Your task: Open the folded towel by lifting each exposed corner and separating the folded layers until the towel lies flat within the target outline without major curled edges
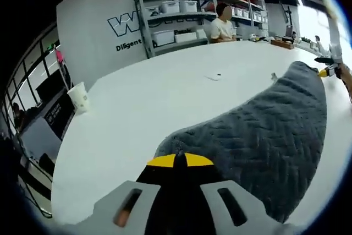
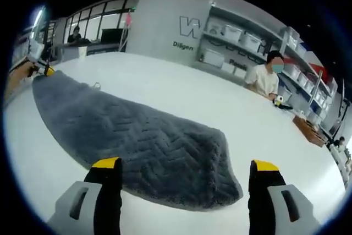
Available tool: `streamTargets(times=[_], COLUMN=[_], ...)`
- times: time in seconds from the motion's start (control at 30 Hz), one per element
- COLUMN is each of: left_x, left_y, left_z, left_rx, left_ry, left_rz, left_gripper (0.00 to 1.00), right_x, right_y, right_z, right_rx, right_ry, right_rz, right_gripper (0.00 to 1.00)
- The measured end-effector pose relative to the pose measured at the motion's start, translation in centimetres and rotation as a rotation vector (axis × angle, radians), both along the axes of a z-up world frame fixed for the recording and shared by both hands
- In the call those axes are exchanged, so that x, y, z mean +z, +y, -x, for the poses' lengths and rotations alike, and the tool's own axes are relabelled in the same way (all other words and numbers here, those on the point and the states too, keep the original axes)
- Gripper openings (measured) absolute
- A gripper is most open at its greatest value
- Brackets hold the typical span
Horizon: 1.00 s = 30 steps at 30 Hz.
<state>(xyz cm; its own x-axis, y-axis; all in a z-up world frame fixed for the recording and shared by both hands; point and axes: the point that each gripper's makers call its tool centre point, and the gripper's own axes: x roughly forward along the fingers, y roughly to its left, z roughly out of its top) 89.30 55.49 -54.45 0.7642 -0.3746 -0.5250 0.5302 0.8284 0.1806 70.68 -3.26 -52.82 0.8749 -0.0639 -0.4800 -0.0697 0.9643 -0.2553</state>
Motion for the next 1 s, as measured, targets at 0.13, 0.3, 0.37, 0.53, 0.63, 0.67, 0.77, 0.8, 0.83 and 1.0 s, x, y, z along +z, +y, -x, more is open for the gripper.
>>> streamTargets(times=[0.13, 0.3, 0.37, 0.53, 0.63, 0.67, 0.77, 0.8, 0.83, 1.0], left_x=[1.7, 4.5, 5.4, 7.3, 8.2, 8.5, 8.9, 9.0, 9.0, 8.5], left_y=[-0.7, -2.7, -3.4, -4.4, -4.7, -5.0, -5.6, -5.6, -5.6, -5.3], left_z=[0.7, 2.6, 3.6, 6.5, 7.8, 8.7, 10.7, 11.3, 11.8, 14.8], left_rx=[-0.019, -0.093, -0.127, -0.198, -0.239, -0.276, -0.355, -0.382, -0.401, -0.528], left_ry=[-0.070, -0.137, -0.157, -0.206, -0.225, -0.228, -0.230, -0.234, -0.236, -0.215], left_rz=[0.001, 0.031, 0.032, 0.041, 0.042, 0.044, 0.099, 0.110, 0.113, 0.152], left_gripper=[0.03, 0.02, 0.02, 0.02, 0.02, 0.02, 0.02, 0.02, 0.02, 0.02], right_x=[-0.1, 0.0, 0.0, 0.0, 0.0, 0.0, 0.2, 0.2, 0.2, 0.1], right_y=[-0.2, -0.1, -0.1, 0.0, 0.0, 0.0, -0.1, -0.1, -0.1, -0.3], right_z=[0.0, 0.0, 0.0, 0.0, 0.0, 0.0, 0.0, 0.0, 0.0, 0.1], right_rx=[0.000, 0.001, 0.003, 0.004, 0.005, 0.006, 0.005, 0.004, 0.003, 0.002], right_ry=[0.006, 0.006, 0.006, 0.010, 0.016, 0.018, 0.016, 0.013, 0.012, 0.017], right_rz=[0.001, 0.000, 0.001, 0.004, 0.010, 0.013, 0.015, 0.013, 0.011, 0.012], right_gripper=[0.96, 0.96, 0.96, 0.96, 0.96, 0.96, 0.96, 0.96, 0.96, 0.96])
